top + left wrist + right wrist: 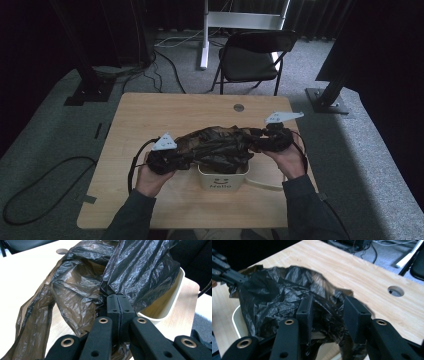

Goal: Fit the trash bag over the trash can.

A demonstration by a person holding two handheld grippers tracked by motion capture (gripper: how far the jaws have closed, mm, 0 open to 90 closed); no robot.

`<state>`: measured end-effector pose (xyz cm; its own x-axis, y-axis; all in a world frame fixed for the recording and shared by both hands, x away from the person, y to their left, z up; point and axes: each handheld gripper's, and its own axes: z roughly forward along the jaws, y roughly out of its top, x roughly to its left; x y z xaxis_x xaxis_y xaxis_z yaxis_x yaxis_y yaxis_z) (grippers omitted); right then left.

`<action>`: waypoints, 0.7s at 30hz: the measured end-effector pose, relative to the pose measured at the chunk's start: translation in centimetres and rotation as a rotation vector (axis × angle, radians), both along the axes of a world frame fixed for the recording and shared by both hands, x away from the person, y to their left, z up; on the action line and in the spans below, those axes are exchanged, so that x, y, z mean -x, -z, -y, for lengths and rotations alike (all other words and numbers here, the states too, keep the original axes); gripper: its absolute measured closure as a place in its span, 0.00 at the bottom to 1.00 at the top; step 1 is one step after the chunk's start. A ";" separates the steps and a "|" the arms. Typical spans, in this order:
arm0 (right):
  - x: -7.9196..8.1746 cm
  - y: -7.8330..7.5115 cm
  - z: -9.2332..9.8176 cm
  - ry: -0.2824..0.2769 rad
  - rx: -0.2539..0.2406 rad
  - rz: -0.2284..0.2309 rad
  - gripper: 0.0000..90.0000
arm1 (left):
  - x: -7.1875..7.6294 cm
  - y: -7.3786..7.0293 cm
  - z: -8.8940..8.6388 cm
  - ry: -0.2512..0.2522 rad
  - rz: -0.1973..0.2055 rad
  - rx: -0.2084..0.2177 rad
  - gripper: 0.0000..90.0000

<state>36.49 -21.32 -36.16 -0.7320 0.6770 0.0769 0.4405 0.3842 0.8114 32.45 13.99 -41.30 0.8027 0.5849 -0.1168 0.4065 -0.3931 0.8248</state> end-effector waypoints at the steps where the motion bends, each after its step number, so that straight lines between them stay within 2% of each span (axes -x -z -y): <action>1: 0.0 0.3 0.0 -0.004 0.001 -0.004 0.66 | 0.0 0.0 0.0 0.001 0.000 0.000 1.00; 11: 0.7 2.1 0.0 -0.018 0.014 -0.034 0.67 | 0.4 0.0 0.2 0.011 -0.002 0.018 1.00; 21: 1.6 3.2 0.2 -0.042 0.012 -0.056 0.71 | 1.0 0.0 0.4 0.026 -0.003 0.020 1.00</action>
<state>34.90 -21.49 -39.35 -0.7544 0.6470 0.1106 0.4685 0.4129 0.7811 31.43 13.55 -41.33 0.8174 0.5611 -0.1308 0.3986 -0.3869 0.8315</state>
